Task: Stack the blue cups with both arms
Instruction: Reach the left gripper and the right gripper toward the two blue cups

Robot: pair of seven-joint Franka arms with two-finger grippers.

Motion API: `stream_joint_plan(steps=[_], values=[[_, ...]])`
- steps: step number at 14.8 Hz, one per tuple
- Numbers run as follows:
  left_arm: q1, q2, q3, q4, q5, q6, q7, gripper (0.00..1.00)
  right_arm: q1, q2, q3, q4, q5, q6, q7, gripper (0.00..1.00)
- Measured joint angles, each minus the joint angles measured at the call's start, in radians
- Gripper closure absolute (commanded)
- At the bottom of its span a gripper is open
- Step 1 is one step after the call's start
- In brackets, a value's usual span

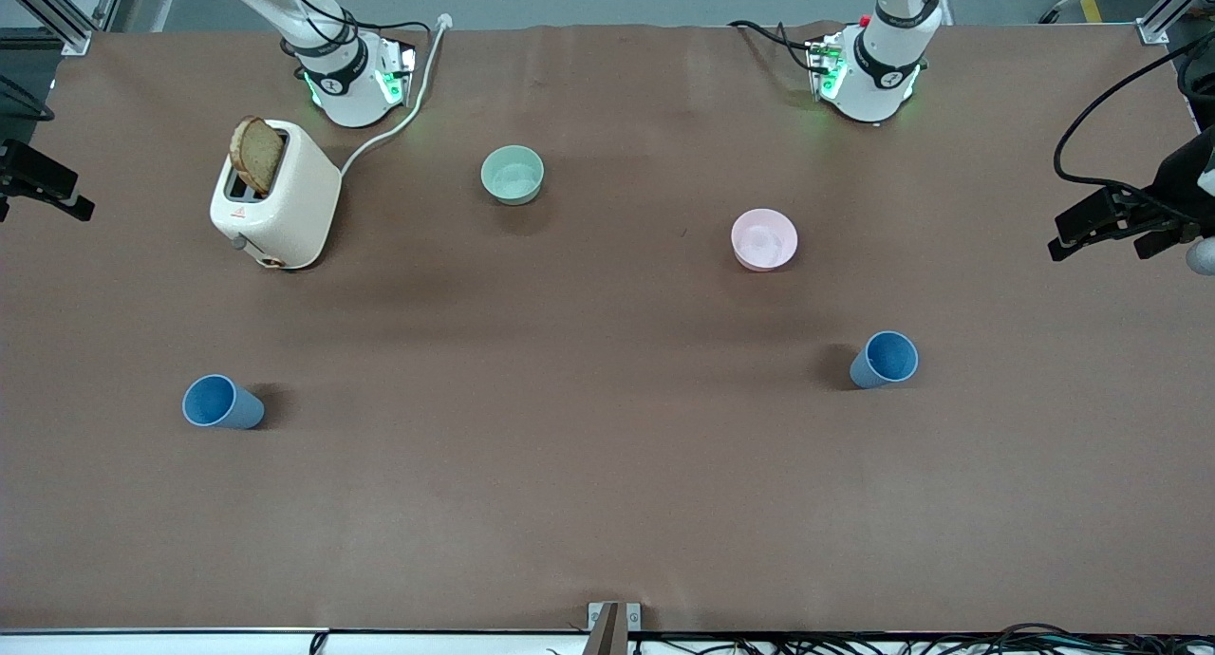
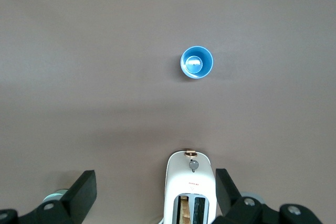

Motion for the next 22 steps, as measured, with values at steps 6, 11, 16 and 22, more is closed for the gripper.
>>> stream_joint_plan(steps=[6, 11, 16, 22], values=[[0.0, 0.0, 0.0, 0.001, 0.0, 0.0, 0.0, 0.0, -0.001, 0.001, -0.002, -0.001, -0.001, -0.014, -0.056, 0.0], [-0.009, -0.001, -0.004, 0.002, 0.0, -0.002, -0.001, 0.0, -0.023, 0.002, -0.004, -0.001, -0.002, -0.019, -0.058, 0.0], [0.003, -0.001, -0.004, 0.0, -0.001, -0.081, -0.002, 0.0, -0.051, 0.058, -0.005, -0.009, -0.002, 0.05, -0.064, 0.0], [0.033, 0.107, -0.008, -0.031, -0.022, -0.047, 0.009, 0.0, -0.079, 0.287, -0.007, -0.129, -0.002, 0.408, -0.081, 0.0]])
